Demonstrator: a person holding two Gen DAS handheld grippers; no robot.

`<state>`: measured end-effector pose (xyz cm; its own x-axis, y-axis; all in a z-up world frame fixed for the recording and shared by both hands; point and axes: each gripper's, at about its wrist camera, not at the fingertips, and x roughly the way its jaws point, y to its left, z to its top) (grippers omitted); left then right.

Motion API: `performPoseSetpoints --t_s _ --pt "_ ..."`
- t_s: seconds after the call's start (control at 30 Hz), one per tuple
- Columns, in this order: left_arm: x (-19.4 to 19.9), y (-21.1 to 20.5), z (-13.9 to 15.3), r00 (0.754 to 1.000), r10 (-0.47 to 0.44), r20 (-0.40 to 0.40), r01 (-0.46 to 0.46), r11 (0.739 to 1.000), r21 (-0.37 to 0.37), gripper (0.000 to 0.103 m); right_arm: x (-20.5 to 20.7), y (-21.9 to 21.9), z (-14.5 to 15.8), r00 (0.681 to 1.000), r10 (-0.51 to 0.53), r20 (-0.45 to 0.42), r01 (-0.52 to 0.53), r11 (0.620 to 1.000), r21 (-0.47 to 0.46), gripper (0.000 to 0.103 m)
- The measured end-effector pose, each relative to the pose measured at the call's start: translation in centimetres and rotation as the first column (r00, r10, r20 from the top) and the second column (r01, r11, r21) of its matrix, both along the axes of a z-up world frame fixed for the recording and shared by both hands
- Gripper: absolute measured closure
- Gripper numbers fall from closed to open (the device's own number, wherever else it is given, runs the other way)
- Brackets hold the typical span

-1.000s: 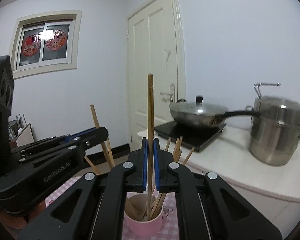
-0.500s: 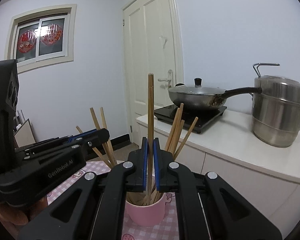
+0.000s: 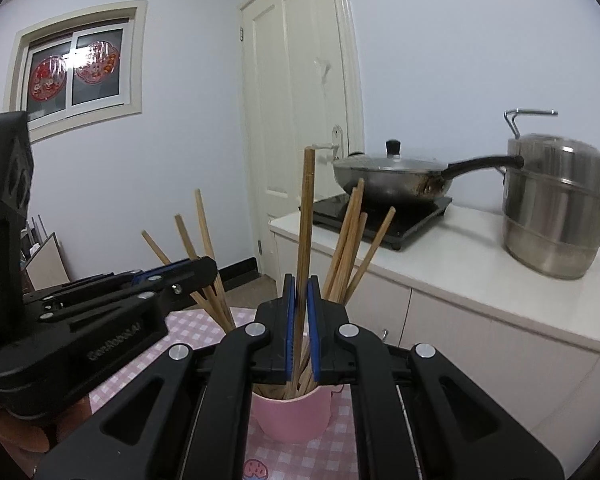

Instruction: Organize utensils

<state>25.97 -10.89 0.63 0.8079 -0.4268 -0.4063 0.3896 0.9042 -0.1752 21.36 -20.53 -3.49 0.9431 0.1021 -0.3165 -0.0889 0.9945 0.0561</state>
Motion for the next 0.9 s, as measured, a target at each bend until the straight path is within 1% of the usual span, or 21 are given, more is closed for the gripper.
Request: performPoseSetpoints --t_s 0.17,0.2,0.27,0.3,0.33,0.37,0.47,0.63,0.7,0.77,0.83,0.9 --pt "-0.2 -0.1 0.0 1.0 -0.022 -0.021 0.022 1.0 0.019 0.096 -0.1 0.0 -0.5 1.0 -0.002 -0.013 0.002 1.0 0.0 0.098" --pt "-0.2 -0.1 0.1 0.999 -0.023 -0.023 0.024 0.999 0.021 0.094 0.0 0.0 -0.6 1.0 -0.002 -0.019 0.002 1.0 -0.001 0.097" --pt "-0.3 0.0 0.1 0.999 -0.025 -0.033 0.026 1.0 0.014 0.07 -0.1 0.0 -0.8 1.0 -0.006 -0.02 0.006 1.0 -0.002 0.097" --pt "-0.4 0.0 0.2 0.999 -0.014 -0.03 0.014 1.0 0.006 0.04 -0.1 0.1 -0.8 1.0 -0.009 -0.02 0.009 1.0 -0.003 0.097" --pt "-0.7 0.2 0.3 1.0 -0.008 -0.009 0.008 1.0 -0.008 0.038 -0.2 0.1 -0.8 1.0 -0.006 -0.023 0.006 1.0 -0.003 0.097" --pt "-0.9 0.2 0.5 1.0 -0.011 0.005 0.011 1.0 -0.004 0.038 -0.2 0.1 -0.9 1.0 -0.004 -0.024 0.004 1.0 -0.003 0.097" --pt "-1.4 0.0 0.8 1.0 -0.011 0.018 0.011 1.0 0.021 0.038 -0.5 0.1 -1.0 1.0 -0.007 -0.025 0.006 1.0 -0.008 0.097" --pt "-2.2 0.4 1.4 0.999 -0.007 0.033 0.007 1.0 0.02 0.037 -1.2 -0.1 -0.9 1.0 -0.015 -0.018 0.015 1.0 0.007 0.096" --pt "-2.7 0.5 1.6 0.999 -0.001 0.045 0.0 0.999 0.037 0.037 -1.7 -0.2 -0.9 1.0 -0.016 -0.012 0.016 1.0 0.011 0.092" --pt "-3.2 0.7 1.7 0.998 0.002 0.059 -0.005 0.999 0.047 0.037 -2.0 -0.3 -0.8 1.0 -0.013 -0.008 0.013 1.0 0.015 0.09" --pt "-3.5 1.1 1.9 0.998 0.0 0.064 -0.003 0.999 0.048 0.037 -2.5 -0.2 -0.7 1.0 -0.011 -0.002 0.011 1.0 0.019 0.086" --pt "-4.0 1.6 2.1 0.998 0.002 0.066 -0.005 0.999 0.046 0.037 -3.0 -0.1 -0.6 1.0 -0.009 0.006 0.009 1.0 0.021 0.077"
